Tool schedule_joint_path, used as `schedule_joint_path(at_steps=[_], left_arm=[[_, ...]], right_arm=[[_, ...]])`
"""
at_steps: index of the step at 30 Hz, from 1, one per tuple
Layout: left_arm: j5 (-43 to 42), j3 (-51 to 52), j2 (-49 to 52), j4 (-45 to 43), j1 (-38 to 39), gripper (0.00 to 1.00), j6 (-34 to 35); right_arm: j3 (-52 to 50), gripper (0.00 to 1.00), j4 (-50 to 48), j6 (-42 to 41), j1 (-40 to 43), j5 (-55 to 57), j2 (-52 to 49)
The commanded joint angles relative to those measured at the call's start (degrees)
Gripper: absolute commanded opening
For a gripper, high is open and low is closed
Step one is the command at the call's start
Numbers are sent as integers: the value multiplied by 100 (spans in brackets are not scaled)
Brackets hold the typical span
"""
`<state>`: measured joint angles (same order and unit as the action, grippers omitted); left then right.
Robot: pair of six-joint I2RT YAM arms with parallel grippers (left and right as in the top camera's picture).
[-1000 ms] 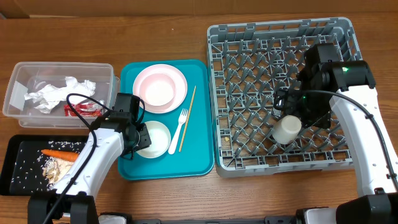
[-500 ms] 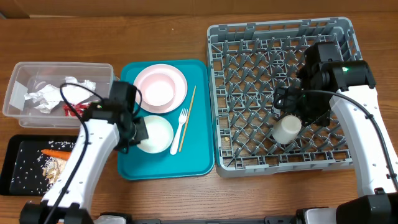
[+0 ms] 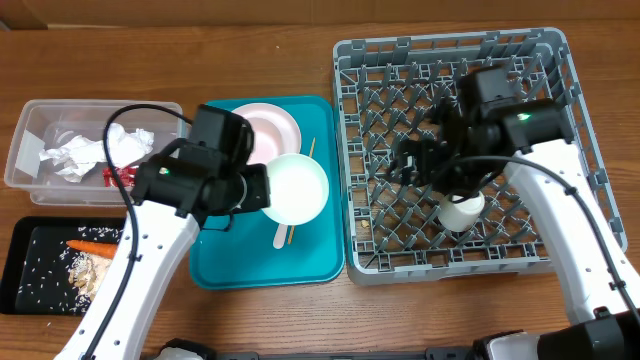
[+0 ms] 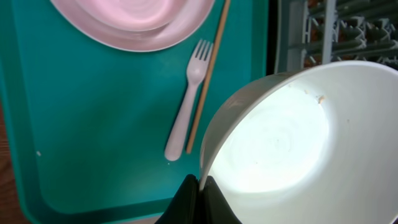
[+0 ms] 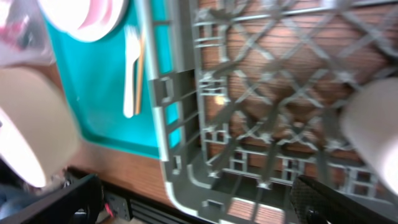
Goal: Sort waste into correct bins and load items into the dishwasher
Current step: 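Lift the white bowl with the left gripper toward the right gripper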
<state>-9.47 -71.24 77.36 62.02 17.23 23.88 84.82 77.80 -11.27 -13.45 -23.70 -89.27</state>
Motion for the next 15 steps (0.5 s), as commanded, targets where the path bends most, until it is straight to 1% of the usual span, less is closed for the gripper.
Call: schedule_joint_path(at_steps=[1, 6, 10, 13, 14, 15], left_arm=[[-66, -129, -61, -98, 223, 4, 111], [-66, -129, -61, -74, 323, 4, 192], [-66, -129, -61, -81, 398, 4, 192], [-66, -129, -61, -103, 420, 4, 199], [-70, -129, -61, -98, 420, 4, 212], [-70, -129, -61, -94, 420, 5, 210]], right_arm=[[105, 99, -214, 81, -479, -144, 79], [103, 99, -544, 81, -1095, -79, 79], [103, 98, -695, 81, -1335, -76, 63], [94, 95, -811, 79, -1480, -74, 46], [72, 91, -914, 79, -1554, -76, 46], [63, 89, -951, 81, -1587, -74, 46]])
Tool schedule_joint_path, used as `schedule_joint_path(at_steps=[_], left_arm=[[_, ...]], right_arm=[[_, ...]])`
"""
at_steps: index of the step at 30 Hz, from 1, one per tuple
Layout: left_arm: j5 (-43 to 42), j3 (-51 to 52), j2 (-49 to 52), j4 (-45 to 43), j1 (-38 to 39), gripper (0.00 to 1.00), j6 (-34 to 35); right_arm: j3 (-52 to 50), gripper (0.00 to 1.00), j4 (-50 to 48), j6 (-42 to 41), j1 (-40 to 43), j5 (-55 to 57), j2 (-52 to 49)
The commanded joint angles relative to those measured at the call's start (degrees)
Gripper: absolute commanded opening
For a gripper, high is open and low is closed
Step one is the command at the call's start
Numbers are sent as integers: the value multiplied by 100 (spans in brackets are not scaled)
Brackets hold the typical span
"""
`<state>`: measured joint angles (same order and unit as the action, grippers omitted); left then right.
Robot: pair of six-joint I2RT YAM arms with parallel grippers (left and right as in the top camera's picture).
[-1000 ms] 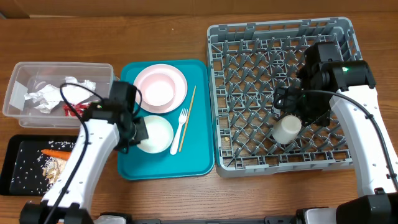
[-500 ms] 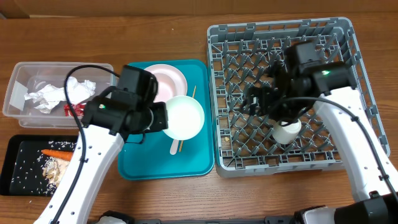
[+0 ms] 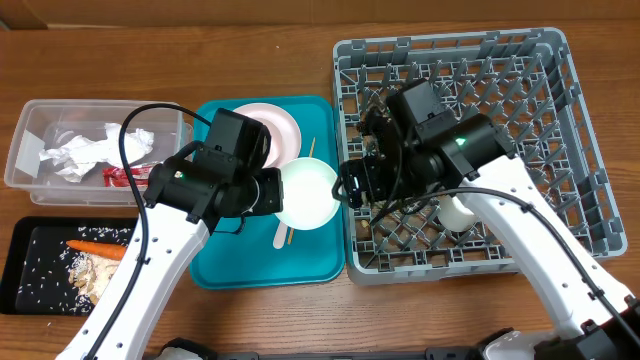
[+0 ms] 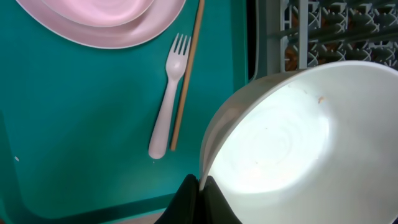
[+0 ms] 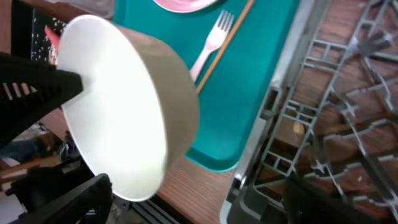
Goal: Sort waste into correct bins and load items into the dishwasher
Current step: 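Lift the white bowl with the left gripper toward the right gripper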
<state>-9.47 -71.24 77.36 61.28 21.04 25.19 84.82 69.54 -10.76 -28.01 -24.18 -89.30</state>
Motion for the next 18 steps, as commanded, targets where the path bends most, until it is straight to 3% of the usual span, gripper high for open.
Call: schedule_joint_path(at_steps=[1, 7, 14, 18], left_arm=[[-111, -129, -61, -2, 39, 4, 81], [-109, -129, -61, -2, 42, 4, 76], [-107, -127, -61, -4, 42, 4, 74], [-109, -127, -61, -48, 42, 4, 74]], right_arm=[[63, 88, -203, 28, -267, 63, 31], [63, 81, -514, 26, -658, 857, -125], [63, 55, -798, 28, -723, 920, -149], [63, 51, -817, 4, -726, 916, -149]])
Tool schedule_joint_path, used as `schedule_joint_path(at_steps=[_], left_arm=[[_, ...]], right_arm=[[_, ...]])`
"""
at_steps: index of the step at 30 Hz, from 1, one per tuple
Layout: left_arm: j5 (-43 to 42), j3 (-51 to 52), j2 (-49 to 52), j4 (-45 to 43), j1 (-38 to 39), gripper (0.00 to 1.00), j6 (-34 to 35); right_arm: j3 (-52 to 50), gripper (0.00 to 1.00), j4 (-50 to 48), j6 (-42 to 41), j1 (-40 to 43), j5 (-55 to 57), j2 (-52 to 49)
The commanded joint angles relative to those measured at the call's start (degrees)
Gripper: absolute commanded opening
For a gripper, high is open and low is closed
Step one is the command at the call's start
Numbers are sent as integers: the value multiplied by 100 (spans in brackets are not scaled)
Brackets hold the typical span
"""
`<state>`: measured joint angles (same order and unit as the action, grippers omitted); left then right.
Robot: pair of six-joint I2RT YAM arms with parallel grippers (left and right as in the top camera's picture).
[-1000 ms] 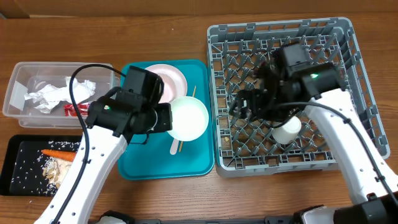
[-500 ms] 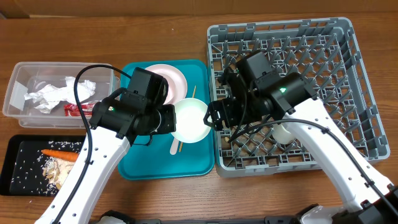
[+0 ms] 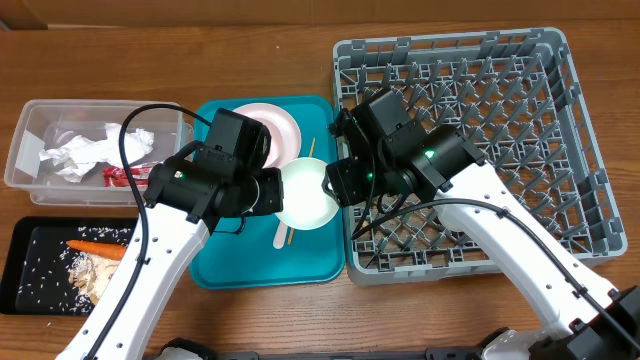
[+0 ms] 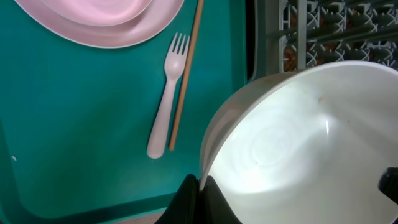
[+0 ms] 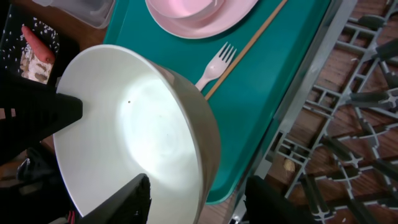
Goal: Sort waste into correct bins and load items into the dishwasher
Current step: 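Lift the white bowl with the left gripper toward the right gripper, then grasp the bowl rim with the right gripper and release the left gripper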
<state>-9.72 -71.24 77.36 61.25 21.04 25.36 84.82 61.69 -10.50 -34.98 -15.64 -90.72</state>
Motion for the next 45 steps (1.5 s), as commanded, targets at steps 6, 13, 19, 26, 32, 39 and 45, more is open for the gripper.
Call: schedule_joint_path(at_steps=[6, 13, 19, 26, 32, 39, 45], left_arm=[[-85, -127, -61, -149, 42, 4, 57], [-85, -127, -61, -177, 42, 4, 57], [-85, -127, -61, -195, 42, 4, 57], [-85, -127, -61, -195, 42, 4, 57], [-85, -127, -61, -195, 42, 4, 57], [-90, -127, -61, -192, 42, 6, 59], [-234, -127, -61, -203, 42, 19, 55]], right_arm=[[63, 48, -42, -22, -33, 59, -7], [11, 42, -57, -26, -33, 59, -7], [-286, 43, -221, -72, -33, 59, -7], [-302, 33, -369, -87, -33, 59, -7], [-302, 16, -345, -85, -33, 61, -7], [-302, 4, -354, -85, -33, 63, -7], [-302, 4, -356, -85, -33, 66, -7]])
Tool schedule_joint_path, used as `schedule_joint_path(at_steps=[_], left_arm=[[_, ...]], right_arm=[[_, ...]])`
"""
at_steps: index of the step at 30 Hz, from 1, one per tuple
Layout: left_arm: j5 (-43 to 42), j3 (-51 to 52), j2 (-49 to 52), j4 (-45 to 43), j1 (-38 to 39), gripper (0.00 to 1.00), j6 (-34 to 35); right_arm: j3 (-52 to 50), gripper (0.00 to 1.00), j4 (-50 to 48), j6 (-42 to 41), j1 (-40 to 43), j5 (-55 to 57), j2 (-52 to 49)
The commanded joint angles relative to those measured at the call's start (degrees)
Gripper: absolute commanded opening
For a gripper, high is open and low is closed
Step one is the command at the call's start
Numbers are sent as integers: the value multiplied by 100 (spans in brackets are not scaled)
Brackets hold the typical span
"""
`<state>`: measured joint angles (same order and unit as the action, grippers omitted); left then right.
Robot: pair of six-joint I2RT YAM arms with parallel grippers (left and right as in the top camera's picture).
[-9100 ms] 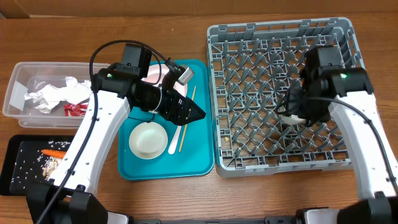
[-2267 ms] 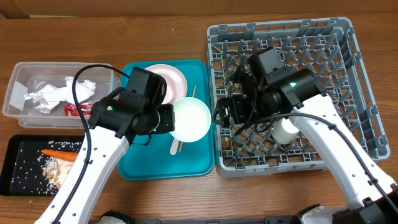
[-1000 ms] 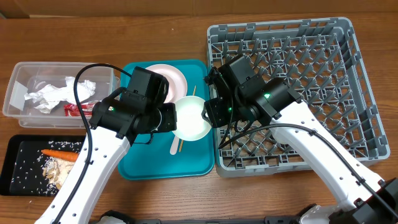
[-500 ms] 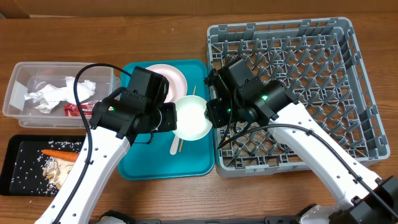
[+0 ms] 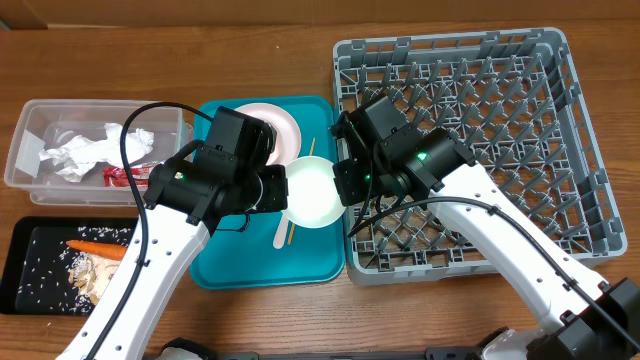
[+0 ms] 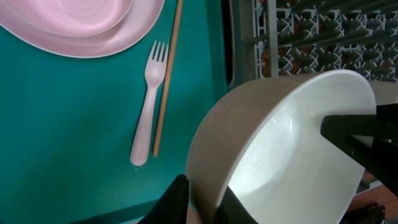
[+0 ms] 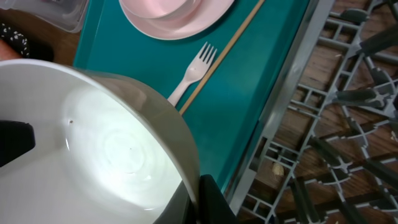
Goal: Sort waste into correct bins and load items into the dishwasher
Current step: 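Grasp the bowl rim with the right gripper and release the left gripper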
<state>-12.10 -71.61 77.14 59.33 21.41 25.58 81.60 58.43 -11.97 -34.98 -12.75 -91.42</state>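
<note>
A white bowl hangs tilted over the right edge of the teal tray, between both grippers. My right gripper is shut on its right rim; the right wrist view shows the fingers pinching the bowl at the bottom. My left gripper stands at the opposite rim, and in the left wrist view its fingers are spread a little apart, either side of the bowl wall. The grey dishwasher rack stands directly to the right.
A pink plate with a pink bowl, a pale fork and a wooden chopstick lie on the tray. At the left are a clear bin with crumpled paper and a black tray with carrot and rice.
My right gripper, then open at the bowl's right rim, is now shut on it. The left gripper's fingers have spread apart and the bowl sits tilted differently between them.
At first my left gripper held the white bowl over the tray while the right gripper was over the rack. The right arm then stood nearer the bowl, then open at its rim. Now the right gripper grips the rim and the left fingers are apart.
</note>
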Motion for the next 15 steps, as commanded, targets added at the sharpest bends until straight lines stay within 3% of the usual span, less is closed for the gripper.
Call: schedule_joint_path(at_steps=[1, 3, 8, 11, 15], left_arm=[[7, -90, -39, -22, 4, 25, 13], [9, -90, -39, -28, 4, 38, 13], [9, -90, -39, -138, 2, 57, -144], [9, -94, -39, -223, -2, 58, -186], [2, -94, -39, -380, -2, 69, -186]], right_arm=[[20, 4, -31, 61, -33, -219, 63], [20, 4, -24, 61, -33, -116, 63], [20, 4, -31, 61, -31, 385, 63], [20, 4, -101, 63, -31, 682, 63], [20, 4, -267, 66, -26, 1412, 63]])
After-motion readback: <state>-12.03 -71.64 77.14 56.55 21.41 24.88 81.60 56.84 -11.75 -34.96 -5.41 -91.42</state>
